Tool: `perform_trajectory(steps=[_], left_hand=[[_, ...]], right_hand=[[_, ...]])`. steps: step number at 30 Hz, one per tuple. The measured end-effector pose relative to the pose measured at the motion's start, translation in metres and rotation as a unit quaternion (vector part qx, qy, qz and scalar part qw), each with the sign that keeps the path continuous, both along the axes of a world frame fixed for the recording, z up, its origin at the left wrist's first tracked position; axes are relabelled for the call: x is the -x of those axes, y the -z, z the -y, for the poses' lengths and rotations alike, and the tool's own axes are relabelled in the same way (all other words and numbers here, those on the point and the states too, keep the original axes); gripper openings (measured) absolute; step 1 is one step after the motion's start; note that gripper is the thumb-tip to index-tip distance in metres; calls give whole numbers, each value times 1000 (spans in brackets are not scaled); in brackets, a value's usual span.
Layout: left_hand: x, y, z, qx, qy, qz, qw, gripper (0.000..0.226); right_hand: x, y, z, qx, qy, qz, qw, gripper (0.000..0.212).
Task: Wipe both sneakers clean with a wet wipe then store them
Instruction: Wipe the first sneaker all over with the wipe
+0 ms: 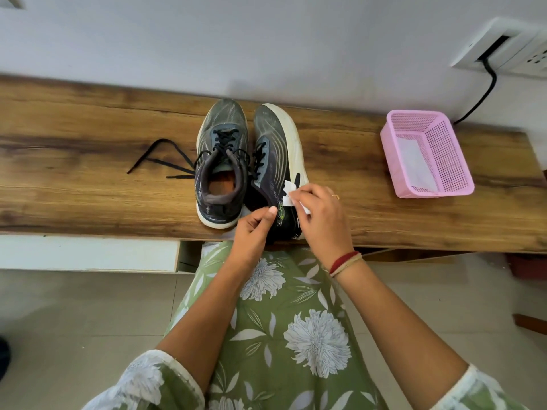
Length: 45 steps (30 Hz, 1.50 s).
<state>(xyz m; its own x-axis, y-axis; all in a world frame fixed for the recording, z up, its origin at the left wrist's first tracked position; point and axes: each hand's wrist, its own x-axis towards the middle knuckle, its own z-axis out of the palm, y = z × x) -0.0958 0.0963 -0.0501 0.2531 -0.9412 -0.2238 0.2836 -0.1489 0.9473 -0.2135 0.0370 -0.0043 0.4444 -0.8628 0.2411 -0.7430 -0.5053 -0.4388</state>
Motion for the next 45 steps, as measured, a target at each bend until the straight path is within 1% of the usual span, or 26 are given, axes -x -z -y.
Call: perform_trajectory(steps=[6,11,15,20,22,25,27,29,32,34,35,38,40,43,45], left_hand=[[-2,-2,0,-2,-8,15,1000,40],[1,1,1,-7,-16,0,1000,32],[-3,2,1,2,-25,4,1000,42],[0,2,2,0,-18,-5,1000,28],[0,3,1,4,-16,-8,1000,31],[-3,5,1,4,-31,-11,999,33],[-3,6,1,9,-40,-12,999,29],[-2,6,2,7,-40,-10,999,26],[0,6,3,10,-38,-13,999,33],[0,4,3,13,-34,-10,999,39],[1,4,2,13,-33,-7,999,37],[-1,6,3,-2,-33,-18,999,28],[-2,6,2,-15,-39,-39,998,24],[-3,5,1,-43,-51,-62,996,27],[-5,7,1,-55,-60,-72,994,31]], right_hand=[[13,5,-26,-13,-21,-22,999,13],[-5,-4,2,-36,19,-26,999,16],[1,-4,-16,-37,5,-27,999,15],[-3,-4,-4,-38,15,-18,999,16],[-2,-1,-5,-36,15,-14,999,16],[9,5,-26,-33,-12,-20,999,17],[15,6,-32,-17,-38,-23,999,19],[14,2,-22,-4,-40,-27,999,18],[8,-3,-13,-7,-10,-12,1000,17],[9,-1,-19,-14,-13,0,1000,18],[12,1,-24,-20,-21,2,1000,18],[20,4,-33,-29,-41,11,999,17],[19,3,-28,-28,-24,29,999,14],[15,1,-28,-25,-5,51,998,13],[18,4,-38,-22,-21,32,999,13]])
